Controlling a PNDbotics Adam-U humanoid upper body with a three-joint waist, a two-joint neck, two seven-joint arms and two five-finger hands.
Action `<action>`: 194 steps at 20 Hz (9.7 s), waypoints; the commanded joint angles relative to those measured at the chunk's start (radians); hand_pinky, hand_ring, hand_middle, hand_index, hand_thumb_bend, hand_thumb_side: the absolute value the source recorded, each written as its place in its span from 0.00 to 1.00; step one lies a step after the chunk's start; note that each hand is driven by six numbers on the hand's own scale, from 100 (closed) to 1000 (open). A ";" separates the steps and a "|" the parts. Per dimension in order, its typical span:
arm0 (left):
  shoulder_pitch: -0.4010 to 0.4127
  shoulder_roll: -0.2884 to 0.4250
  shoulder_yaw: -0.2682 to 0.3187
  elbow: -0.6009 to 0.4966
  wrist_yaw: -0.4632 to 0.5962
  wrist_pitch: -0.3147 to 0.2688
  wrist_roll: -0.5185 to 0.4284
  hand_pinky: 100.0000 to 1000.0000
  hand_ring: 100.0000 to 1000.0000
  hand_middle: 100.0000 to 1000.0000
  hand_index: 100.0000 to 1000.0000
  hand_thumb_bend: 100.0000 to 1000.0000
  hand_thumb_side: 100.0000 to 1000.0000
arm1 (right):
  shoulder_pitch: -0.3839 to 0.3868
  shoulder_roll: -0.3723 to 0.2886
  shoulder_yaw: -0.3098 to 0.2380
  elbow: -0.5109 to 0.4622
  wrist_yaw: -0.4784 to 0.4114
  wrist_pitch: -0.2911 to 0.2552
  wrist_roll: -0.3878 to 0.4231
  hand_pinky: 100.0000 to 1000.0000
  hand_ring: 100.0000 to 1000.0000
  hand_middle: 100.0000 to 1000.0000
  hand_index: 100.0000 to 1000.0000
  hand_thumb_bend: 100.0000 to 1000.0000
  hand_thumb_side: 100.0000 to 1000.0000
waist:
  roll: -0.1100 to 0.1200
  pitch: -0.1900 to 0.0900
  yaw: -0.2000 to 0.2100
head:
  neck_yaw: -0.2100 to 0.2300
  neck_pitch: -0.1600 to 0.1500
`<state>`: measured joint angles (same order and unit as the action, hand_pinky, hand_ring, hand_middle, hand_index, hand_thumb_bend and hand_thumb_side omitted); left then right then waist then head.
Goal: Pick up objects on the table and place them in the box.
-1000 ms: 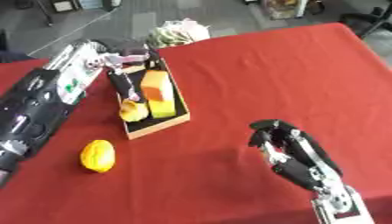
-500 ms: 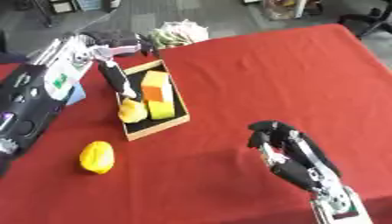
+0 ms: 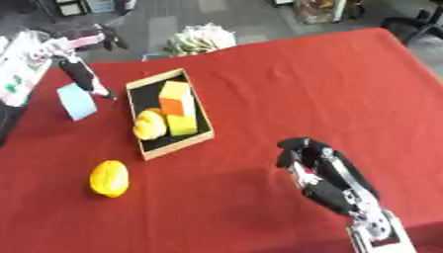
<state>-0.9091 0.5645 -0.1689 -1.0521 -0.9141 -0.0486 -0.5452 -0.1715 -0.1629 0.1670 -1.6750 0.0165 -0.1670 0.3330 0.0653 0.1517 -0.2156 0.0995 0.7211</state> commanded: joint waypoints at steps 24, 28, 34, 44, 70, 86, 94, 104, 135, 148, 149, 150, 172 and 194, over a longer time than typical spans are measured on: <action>0.011 0.040 0.115 0.273 0.039 0.146 0.275 0.69 0.49 0.46 0.64 0.35 0.00 | -0.031 -0.016 -0.005 -0.013 0.008 -0.001 -0.021 0.70 0.54 0.49 0.70 0.00 0.35 | -0.002 0.048 -0.014 | -0.024 -0.044; -0.004 0.046 0.086 0.178 0.092 0.121 0.332 0.65 0.45 0.41 0.60 0.28 0.00 | -0.029 -0.017 -0.004 -0.013 0.009 -0.001 -0.020 0.70 0.54 0.49 0.70 0.00 0.35 | 0.000 0.042 -0.008 | -0.028 -0.043; -0.050 -0.013 0.014 0.086 0.128 0.096 0.311 0.67 0.47 0.43 0.62 0.30 0.00 | -0.029 -0.013 0.002 -0.010 0.010 -0.001 -0.015 0.70 0.54 0.49 0.70 0.00 0.35 | -0.001 0.038 -0.015 | -0.021 -0.041; -0.085 -0.134 -0.020 0.152 0.041 0.079 0.342 0.72 0.53 0.51 0.69 0.37 0.00 | -0.049 -0.008 0.011 -0.011 0.006 0.002 -0.012 0.70 0.54 0.49 0.70 0.00 0.37 | 0.001 0.068 -0.053 | -0.006 -0.058; 0.097 0.146 -0.077 -0.378 0.279 -0.083 0.115 0.80 0.63 0.66 0.81 0.51 0.00 | -0.021 -0.016 -0.003 0.000 0.021 0.001 -0.022 0.70 0.54 0.49 0.70 0.00 0.34 | 0.014 0.019 -0.010 | -0.046 -0.036; 0.370 0.323 -0.291 -0.728 0.429 -0.112 -0.330 0.82 0.70 0.73 0.84 0.50 0.00 | -0.016 -0.025 -0.008 -0.005 0.017 -0.004 -0.028 0.70 0.54 0.49 0.70 0.00 0.33 | 0.020 0.002 0.006 | -0.051 -0.021; 0.362 0.272 -0.325 -0.647 0.357 -0.141 -0.341 0.81 0.70 0.72 0.84 0.51 0.00 | -0.016 -0.024 -0.007 -0.004 0.017 -0.004 -0.027 0.70 0.54 0.49 0.70 0.00 0.33 | 0.018 0.003 0.005 | -0.055 -0.020; 0.373 0.256 -0.312 -0.647 0.291 -0.162 -0.154 0.57 0.41 0.40 0.54 0.34 0.00 | -0.015 -0.024 -0.008 -0.003 0.021 -0.003 -0.030 0.70 0.54 0.49 0.70 0.00 0.33 | 0.017 0.003 0.006 | -0.062 -0.025; 0.368 0.166 -0.293 -0.511 0.120 -0.122 0.106 0.58 0.41 0.38 0.52 0.21 0.03 | -0.011 -0.018 -0.007 -0.002 0.021 -0.001 -0.030 0.70 0.54 0.49 0.70 0.00 0.33 | 0.013 0.002 0.002 | -0.079 -0.031; 0.171 0.170 -0.148 -0.430 0.094 0.014 0.121 0.61 0.43 0.41 0.55 0.33 0.02 | -0.005 -0.020 -0.003 0.003 0.025 0.001 -0.027 0.70 0.54 0.49 0.70 0.00 0.33 | 0.011 -0.007 0.011 | -0.089 -0.029; 0.147 0.145 -0.147 -0.385 0.069 0.013 0.130 0.61 0.44 0.41 0.56 0.33 0.02 | -0.005 -0.020 -0.002 0.004 0.025 0.001 -0.026 0.70 0.54 0.49 0.70 0.00 0.33 | 0.010 -0.007 0.009 | -0.089 -0.028; 0.127 0.121 -0.147 -0.342 0.044 0.010 0.140 0.62 0.44 0.42 0.56 0.34 0.02 | -0.005 -0.019 -0.001 0.004 0.025 0.001 -0.026 0.70 0.54 0.49 0.70 0.00 0.33 | 0.009 -0.007 0.009 | -0.088 -0.027; 0.034 -0.073 -0.121 -0.027 -0.072 -0.016 0.278 0.74 0.59 0.62 0.80 0.64 0.07 | -0.006 -0.011 0.004 0.005 0.023 0.001 -0.020 0.70 0.54 0.49 0.70 0.00 0.33 | 0.003 -0.008 -0.002 | -0.086 -0.025; 0.563 0.074 0.137 -0.875 0.673 0.183 0.620 0.77 0.55 0.55 0.75 0.19 0.11 | -0.004 -0.019 -0.022 -0.010 0.015 -0.010 -0.043 0.70 0.54 0.49 0.70 0.00 0.33 | -0.013 -0.017 0.075 | -0.076 0.003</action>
<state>-0.3412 0.6330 -0.0635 -1.8604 -0.2899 0.1277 0.0333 -0.1668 -0.1720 0.1532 -1.6633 0.0364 -0.1755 0.2965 0.0687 0.1606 -0.1352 0.0169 0.7173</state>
